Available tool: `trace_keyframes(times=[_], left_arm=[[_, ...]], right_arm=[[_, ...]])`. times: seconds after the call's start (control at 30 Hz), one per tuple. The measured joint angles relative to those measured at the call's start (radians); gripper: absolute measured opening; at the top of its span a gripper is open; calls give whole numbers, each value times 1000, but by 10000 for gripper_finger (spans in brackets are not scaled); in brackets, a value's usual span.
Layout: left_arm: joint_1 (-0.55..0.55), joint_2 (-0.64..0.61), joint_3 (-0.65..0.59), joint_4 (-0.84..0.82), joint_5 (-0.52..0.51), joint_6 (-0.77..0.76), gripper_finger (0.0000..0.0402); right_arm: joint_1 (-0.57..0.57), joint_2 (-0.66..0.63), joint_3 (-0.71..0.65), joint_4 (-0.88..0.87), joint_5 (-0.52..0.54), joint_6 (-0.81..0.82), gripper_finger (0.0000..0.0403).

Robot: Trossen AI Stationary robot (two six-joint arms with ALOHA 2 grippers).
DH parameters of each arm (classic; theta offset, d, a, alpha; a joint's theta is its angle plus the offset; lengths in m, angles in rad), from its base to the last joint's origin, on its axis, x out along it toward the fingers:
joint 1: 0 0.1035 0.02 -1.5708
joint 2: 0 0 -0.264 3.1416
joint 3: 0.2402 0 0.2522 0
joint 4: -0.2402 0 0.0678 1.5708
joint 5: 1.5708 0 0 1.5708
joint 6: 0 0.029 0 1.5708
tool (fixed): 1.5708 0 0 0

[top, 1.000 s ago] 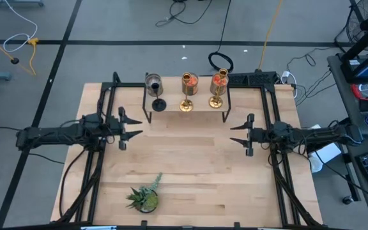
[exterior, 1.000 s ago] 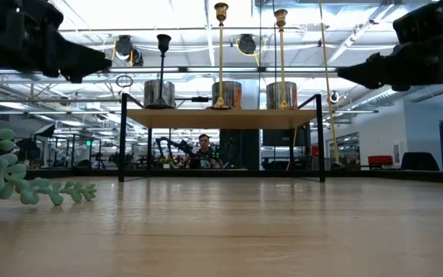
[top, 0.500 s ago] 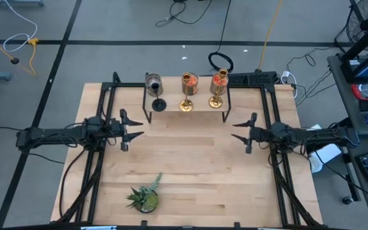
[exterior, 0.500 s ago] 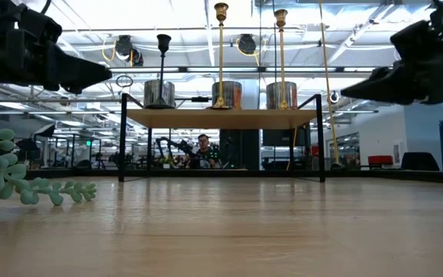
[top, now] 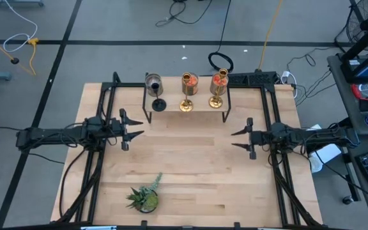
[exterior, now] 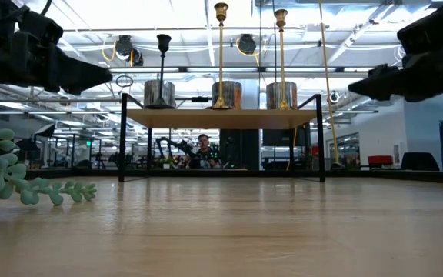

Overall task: Pick & Place candle stick holders
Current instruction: Return to Home Position

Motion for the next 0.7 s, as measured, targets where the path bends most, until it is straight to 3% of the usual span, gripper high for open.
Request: trace_keyframes(times=[0.27, 0.53, 0.6, 0.7], left_arm=[[0, 0, 0, 1, 0, 0, 182], [0, 0, 0, 1, 0, 0, 182], [0, 0, 0, 1, 0, 0, 182], [0, 0, 0, 1, 0, 0, 182]], right_arm=[[0, -1, -12, 15, 109, 18, 187], [0, 0, -12, -1, 110, 6, 187], [0, 0, -12, 0, 108, 68, 187], [0, 0, -12, 0, 108, 292, 187]])
